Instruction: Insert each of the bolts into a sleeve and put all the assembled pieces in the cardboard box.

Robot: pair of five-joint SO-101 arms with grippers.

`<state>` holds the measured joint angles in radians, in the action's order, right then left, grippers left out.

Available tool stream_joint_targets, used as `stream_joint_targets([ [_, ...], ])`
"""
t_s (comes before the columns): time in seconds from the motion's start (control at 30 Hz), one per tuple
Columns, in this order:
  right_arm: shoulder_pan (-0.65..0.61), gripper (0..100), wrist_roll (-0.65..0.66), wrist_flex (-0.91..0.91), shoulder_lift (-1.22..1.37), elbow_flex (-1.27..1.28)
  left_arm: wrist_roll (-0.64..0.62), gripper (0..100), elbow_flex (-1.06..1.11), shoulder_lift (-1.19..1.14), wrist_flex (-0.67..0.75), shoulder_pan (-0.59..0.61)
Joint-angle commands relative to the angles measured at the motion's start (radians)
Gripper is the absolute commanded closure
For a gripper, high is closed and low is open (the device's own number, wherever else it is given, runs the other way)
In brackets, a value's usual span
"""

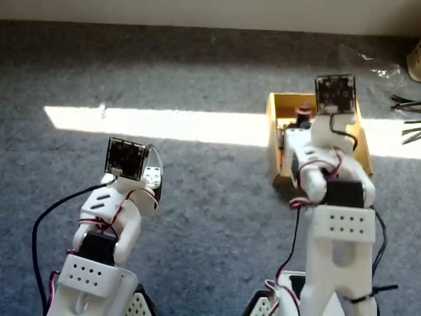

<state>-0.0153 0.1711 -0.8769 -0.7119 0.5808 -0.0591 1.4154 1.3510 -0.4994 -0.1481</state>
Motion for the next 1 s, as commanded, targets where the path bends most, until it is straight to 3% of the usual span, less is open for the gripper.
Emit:
stream_joint_targets([
  [0.0,0.056,99.4,0.014,-0.004,0.185,-0.191,0.009,99,0.031,0.01,0.109,0.015],
  [0.57,0.197,99.2,0.144,-0.004,0.934,-0.644,0.009,99,0.064,0.01,0.147,0.045],
  [0.97,0.219,99.2,0.146,-0.004,1.182,-0.855,0.009,99,0.064,0.01,0.146,0.048],
])
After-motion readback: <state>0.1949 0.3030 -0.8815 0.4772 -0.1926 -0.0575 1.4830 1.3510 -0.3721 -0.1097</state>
